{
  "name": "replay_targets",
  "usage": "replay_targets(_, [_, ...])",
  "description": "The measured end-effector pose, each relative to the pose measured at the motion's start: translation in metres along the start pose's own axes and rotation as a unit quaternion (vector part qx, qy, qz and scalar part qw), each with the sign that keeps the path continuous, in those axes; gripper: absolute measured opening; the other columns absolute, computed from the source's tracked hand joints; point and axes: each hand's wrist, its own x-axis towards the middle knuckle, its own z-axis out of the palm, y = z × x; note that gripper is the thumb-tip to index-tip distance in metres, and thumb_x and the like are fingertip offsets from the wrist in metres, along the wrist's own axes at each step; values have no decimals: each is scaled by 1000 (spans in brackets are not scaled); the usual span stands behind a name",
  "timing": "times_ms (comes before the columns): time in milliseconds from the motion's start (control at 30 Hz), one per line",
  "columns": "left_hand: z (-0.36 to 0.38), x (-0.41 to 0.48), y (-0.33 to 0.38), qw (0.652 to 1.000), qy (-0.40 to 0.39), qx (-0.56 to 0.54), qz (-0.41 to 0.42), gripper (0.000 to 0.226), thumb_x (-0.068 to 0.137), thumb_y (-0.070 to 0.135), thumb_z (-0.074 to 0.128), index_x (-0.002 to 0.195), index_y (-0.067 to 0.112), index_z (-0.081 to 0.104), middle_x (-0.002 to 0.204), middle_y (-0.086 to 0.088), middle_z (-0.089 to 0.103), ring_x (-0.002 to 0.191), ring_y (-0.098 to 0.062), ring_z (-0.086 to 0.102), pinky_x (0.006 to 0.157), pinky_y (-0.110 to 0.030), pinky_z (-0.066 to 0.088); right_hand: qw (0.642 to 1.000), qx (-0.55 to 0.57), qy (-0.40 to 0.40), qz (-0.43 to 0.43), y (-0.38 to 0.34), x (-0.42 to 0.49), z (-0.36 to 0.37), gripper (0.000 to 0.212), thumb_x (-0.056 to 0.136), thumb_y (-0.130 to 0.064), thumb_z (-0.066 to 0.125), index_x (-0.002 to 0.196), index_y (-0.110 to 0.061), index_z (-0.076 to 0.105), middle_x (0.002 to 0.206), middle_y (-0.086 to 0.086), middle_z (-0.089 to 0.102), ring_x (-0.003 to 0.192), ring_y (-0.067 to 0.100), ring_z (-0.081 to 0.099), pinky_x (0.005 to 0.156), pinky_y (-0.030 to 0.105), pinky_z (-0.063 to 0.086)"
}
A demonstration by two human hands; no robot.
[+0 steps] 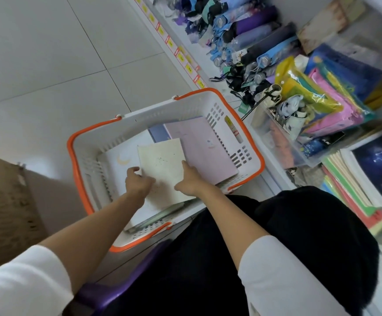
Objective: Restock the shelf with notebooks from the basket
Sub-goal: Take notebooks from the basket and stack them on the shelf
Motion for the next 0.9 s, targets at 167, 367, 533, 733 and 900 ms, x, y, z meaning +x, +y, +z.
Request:
replay_targets(167, [-15,4,22,977,-176,-89,-82,36,95,9,57,129,2,51,129,-18,58,111,-36,58,96,-52,47,980,196,17,-9,0,-7,-16,52,85,1,54,135,-11,48,129,9,58,113,25,56,87,33,49])
replay_targets(367, [-11,-16,84,920,-359,-155,-33,39,98,16,50,135,8,49,130,-13,60,118,-31,57,97,-47,46,963,234,135,3,-15,-28,-36,50,90,-21,49,135,-4,37,131,14,48,117,31,49,93,43,48])
replay_targets(533, [14,-57,137,902,-407,-147,13,33,98,14,49,131,10,51,119,-8,66,105,-22,64,85,-39,51,917,241,317,-34,-9,-65,-90,46,84,-28,58,124,-7,55,128,14,44,111,31,53,90,39,51])
replay_targets(733, [52,-120,197,877,-451,-119,117,30,101,11,43,131,13,49,121,-8,64,105,-23,63,96,-44,46,838,368,353,-193,28,-134,-146,64,85,6,54,141,-23,45,126,1,61,108,17,63,85,28,55])
replay_targets(900, [93,-188,222,849,-494,-59,179,36,98,12,49,134,16,51,130,-8,61,113,-25,60,87,-39,52,828,271,446,-205,70,-203,-180,59,91,1,58,144,-17,40,137,3,54,124,20,52,103,38,45])
